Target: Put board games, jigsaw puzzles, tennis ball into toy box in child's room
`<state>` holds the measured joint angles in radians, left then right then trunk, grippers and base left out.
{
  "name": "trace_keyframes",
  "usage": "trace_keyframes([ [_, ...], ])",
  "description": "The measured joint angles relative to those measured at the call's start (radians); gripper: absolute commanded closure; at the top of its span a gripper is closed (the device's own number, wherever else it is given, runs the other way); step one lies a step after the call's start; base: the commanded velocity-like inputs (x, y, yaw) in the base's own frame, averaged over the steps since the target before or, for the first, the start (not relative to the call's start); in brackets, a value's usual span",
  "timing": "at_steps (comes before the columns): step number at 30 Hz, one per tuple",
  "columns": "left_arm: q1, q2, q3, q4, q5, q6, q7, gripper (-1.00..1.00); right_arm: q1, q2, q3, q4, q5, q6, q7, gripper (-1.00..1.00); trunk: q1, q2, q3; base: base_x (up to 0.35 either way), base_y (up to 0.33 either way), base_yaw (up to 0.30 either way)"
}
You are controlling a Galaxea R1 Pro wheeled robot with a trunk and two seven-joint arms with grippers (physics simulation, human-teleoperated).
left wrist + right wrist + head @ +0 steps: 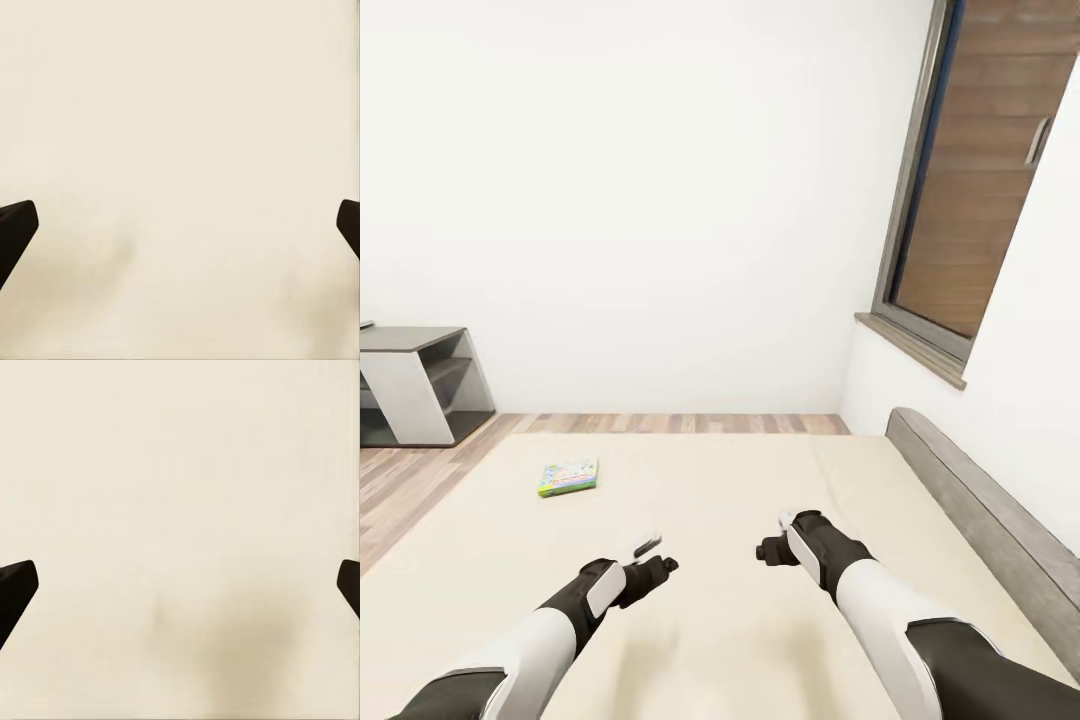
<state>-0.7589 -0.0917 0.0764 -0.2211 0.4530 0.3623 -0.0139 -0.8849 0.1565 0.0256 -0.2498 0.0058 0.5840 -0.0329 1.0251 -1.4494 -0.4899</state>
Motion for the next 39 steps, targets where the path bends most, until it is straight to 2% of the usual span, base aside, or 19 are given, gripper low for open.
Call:
trace_keyframes([
  [34,0.0,-0.001,0.0,0.0,0.0,0.0,0.001,-1.0,0.0,-0.002,0.003,0.0,0.0,-0.01,0.0,-1.0,0.0,0.0,0.0,0.0,-0.273,0.0],
  [39,0.0,0.0,0.0,0.0,0.0,0.0,0.0,-1.0,-0.001,-0.008,0.001,-0.001,0.0,-0.01,0.002,-1.0,0.0,0.0,0.0,0.0,-0.226,0.0],
])
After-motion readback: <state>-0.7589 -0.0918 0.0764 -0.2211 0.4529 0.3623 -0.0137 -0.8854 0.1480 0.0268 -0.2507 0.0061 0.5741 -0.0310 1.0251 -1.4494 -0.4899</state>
